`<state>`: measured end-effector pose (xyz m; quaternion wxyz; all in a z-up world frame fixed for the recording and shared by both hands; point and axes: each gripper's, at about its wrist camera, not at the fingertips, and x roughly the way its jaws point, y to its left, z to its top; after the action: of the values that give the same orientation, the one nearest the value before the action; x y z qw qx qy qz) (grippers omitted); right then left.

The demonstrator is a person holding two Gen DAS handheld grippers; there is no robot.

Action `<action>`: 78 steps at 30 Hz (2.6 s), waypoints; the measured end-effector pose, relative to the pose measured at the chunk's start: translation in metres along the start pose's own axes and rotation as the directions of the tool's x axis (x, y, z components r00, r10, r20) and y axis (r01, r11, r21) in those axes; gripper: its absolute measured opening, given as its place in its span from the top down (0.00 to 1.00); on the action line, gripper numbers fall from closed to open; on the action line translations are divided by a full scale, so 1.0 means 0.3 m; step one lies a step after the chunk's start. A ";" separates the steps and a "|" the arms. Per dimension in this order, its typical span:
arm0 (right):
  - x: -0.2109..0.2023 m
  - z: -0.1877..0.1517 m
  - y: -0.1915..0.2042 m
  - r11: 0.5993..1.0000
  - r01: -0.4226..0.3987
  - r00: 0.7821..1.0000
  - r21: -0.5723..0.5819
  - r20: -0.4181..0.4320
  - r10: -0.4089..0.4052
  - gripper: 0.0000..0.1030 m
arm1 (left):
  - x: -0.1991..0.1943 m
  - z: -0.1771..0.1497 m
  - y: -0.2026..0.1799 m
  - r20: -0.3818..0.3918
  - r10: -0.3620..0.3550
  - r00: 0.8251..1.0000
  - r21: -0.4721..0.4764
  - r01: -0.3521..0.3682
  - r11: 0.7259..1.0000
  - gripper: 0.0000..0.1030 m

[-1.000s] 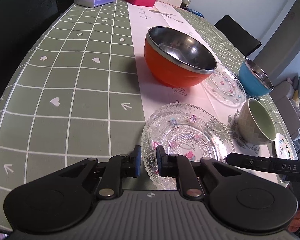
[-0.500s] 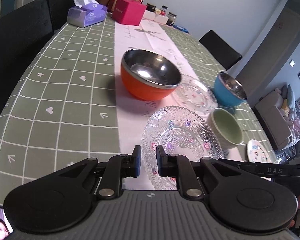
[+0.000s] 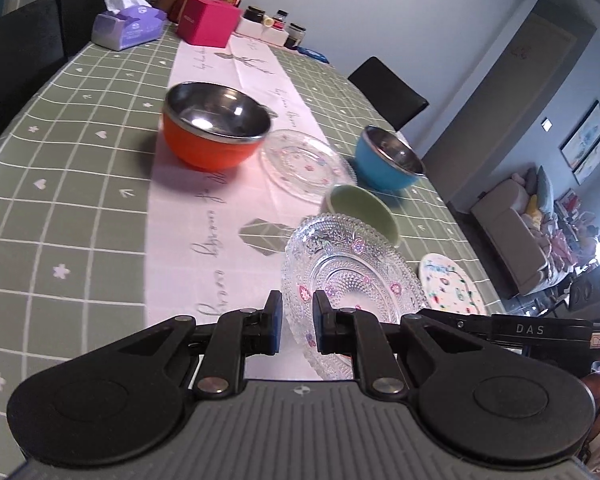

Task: Organize plates and bowls
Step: 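Lift the glass plate with the left gripper and carry it toward the Fruity plate, then lower the glass plate onto the Fruity plate and open the left gripper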

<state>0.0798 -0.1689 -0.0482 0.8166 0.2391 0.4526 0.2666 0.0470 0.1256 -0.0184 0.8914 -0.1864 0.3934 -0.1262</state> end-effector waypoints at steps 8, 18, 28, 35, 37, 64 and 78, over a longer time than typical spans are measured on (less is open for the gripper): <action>-0.156 0.027 -0.131 0.998 0.058 0.995 0.031 0.076 -0.060 0.93 | 0.099 -0.028 -0.155 -0.035 -0.083 0.996 0.013 0.084 0.996 0.84; -0.302 0.133 -0.325 0.982 0.180 0.976 0.065 0.113 -0.186 0.93 | 0.319 -0.038 -0.347 -0.101 -0.154 0.983 -0.009 0.154 0.988 0.84; -0.300 0.236 -0.451 0.955 0.290 0.952 0.065 0.084 -0.294 0.93 | 0.491 -0.047 -0.413 -0.143 -0.182 0.973 -0.027 0.180 0.983 0.84; -0.265 0.250 -0.491 0.937 0.343 0.937 0.064 0.049 -0.346 0.93 | 0.522 -0.060 -0.433 -0.152 -0.180 0.972 0.002 0.182 0.983 0.84; -0.261 0.247 -0.489 0.932 0.358 0.932 0.051 0.048 -0.360 0.92 | 0.527 -0.061 -0.440 -0.153 -0.181 0.971 0.008 0.184 0.983 0.84; -0.221 0.245 -0.479 0.899 0.438 0.899 0.010 0.015 -0.438 0.89 | 0.537 -0.090 -0.483 -0.136 -0.087 0.987 0.149 0.107 0.983 0.83; -0.243 0.249 -0.451 0.903 0.430 0.901 -0.009 0.075 -0.428 0.66 | 0.463 -0.084 -0.509 -0.004 -0.049 0.999 0.170 0.049 0.984 0.53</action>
<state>0.1416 -0.3281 -0.0533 0.8739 0.1326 0.4611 0.0774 0.1076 -0.0692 -0.0591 0.9008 -0.1193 0.3762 -0.1814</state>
